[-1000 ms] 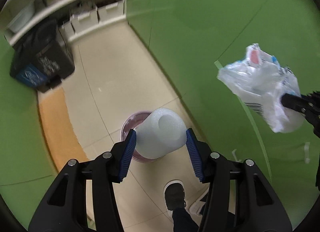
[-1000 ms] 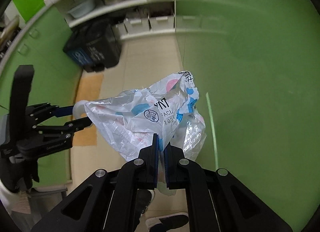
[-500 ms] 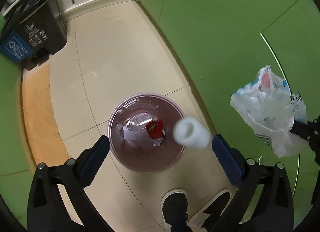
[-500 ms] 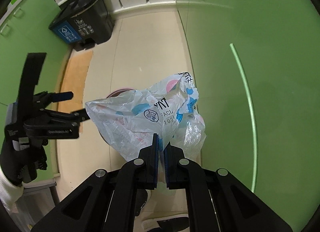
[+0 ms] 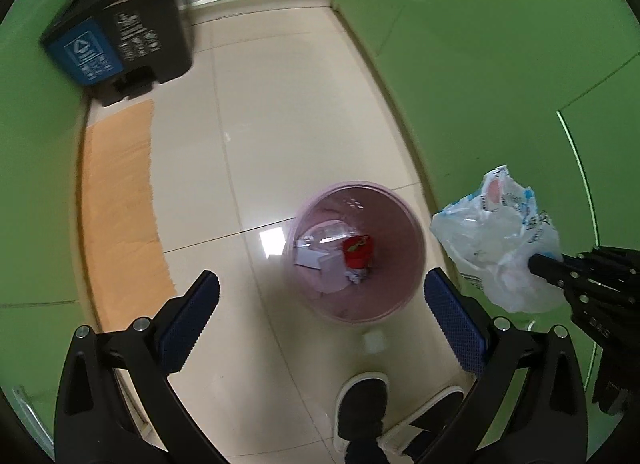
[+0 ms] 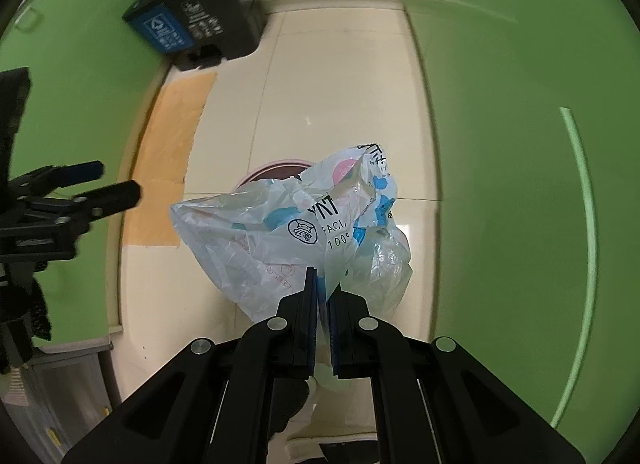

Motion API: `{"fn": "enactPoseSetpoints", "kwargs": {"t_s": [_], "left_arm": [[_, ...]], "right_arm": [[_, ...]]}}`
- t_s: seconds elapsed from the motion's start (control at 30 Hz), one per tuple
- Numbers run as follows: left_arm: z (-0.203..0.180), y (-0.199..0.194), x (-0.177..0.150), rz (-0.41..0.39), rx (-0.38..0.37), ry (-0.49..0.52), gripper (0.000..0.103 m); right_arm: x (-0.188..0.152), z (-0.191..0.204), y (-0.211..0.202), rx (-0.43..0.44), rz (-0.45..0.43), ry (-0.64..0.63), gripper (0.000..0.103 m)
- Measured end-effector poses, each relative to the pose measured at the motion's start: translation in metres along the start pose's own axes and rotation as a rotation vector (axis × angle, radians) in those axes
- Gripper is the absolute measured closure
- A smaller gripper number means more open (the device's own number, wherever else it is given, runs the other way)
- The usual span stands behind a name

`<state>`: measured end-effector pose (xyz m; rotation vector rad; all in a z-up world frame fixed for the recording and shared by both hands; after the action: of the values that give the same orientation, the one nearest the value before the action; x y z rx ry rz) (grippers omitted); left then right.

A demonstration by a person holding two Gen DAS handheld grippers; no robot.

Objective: Collect trash
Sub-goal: 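Carry foam sleeve and plastic bag over the wastebasket and open both grippers, then move both tools back up to the counter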

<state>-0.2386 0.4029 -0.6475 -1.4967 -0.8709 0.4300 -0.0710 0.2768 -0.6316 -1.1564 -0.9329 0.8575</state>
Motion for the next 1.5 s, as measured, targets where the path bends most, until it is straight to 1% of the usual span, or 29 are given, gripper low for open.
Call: {"fn": "enactPoseSetpoints", "kwargs": {"t_s": [0.23,0.37,0.4,0.43,0.5,0.53,0.57,0.67,0.73,0.8,0.93,1.03,1.2,1.23,1.33,1.4,1.47,1.5], "left_arm": [[0.031,0.004,-0.022,0.006,0.014,-0.045,0.003],[0.04,0.006,-0.033,0.007,0.016,-0.059,0.003],[0.04,0.006,-0.035,0.009,0.018,-0.06,0.003],[0.041,0.006,-0.038,0.011,0.023,-0.063,0.003],[0.04,0.004,-0.041,0.013,0.027,-0.067,0.003],[0.039,0.001,-0.043,0.011,0.031,-0.068,0.003],[0.038,-0.001,-0.043,0.01,0.034,-0.067,0.003],[0.032,-0.012,-0.041,0.003,0.039,-0.061,0.003],[0.023,-0.025,-0.038,0.0,0.036,-0.054,0.003],[0.014,-0.039,-0.035,-0.007,0.036,-0.044,0.003],[-0.011,-0.085,-0.024,-0.021,0.017,-0.017,0.003],[-0.028,-0.123,-0.015,-0.025,0.004,0.007,0.003],[-0.061,-0.202,0.004,-0.049,-0.004,0.064,0.003],[-0.07,-0.223,0.01,-0.061,-0.005,0.081,0.003],[-0.095,-0.278,0.024,-0.108,0.0,0.129,0.003],[-0.109,-0.308,0.033,-0.132,-0.001,0.151,0.003],[-0.129,-0.341,0.044,-0.163,-0.007,0.184,0.003],[-0.135,-0.35,0.047,-0.169,-0.011,0.19,0.003]], "right_arm": [[0.007,0.027,0.047,0.032,0.049,-0.054,0.098],[0.011,0.035,0.067,0.041,0.053,-0.066,0.092],[0.011,0.035,0.068,0.044,0.053,-0.067,0.087],[0.011,0.036,0.069,0.042,0.05,-0.068,0.08],[0.01,0.035,0.065,0.044,0.032,-0.065,0.026],[0.009,0.035,0.059,0.048,0.016,-0.065,0.019],[0.009,0.037,0.058,0.051,0.011,-0.065,0.012],[0.008,0.034,0.045,0.066,0.031,-0.044,0.006],[0.007,0.032,0.031,0.06,0.033,-0.03,0.006],[0.005,0.031,0.008,0.054,0.028,-0.017,0.006],[0.003,0.029,-0.048,0.052,-0.002,0.016,0.006],[0.004,0.025,-0.103,0.052,-0.041,0.048,0.006],[0.008,0.018,-0.21,0.054,-0.129,0.095,0.006],[0.008,0.017,-0.238,0.056,-0.158,0.109,0.006],[0.006,0.012,-0.299,0.049,-0.223,0.13,0.006],[0.004,0.005,-0.347,0.043,-0.279,0.157,0.006],[0.0,-0.004,-0.385,0.031,-0.325,0.179,0.006],[-0.003,-0.009,-0.401,0.023,-0.343,0.19,0.006]]}}
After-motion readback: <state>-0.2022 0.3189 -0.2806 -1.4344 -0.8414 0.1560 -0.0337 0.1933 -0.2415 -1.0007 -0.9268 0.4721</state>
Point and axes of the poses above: each gripper's, at about its wrist camera, not at the fingertips, and y roughly the way its jaws point, z to its left, x to its top, the point moved 1 cm from there along y, roughly the way its jaws point, and after that the axes turned 3 degrees about y, right-handed, at the moved point
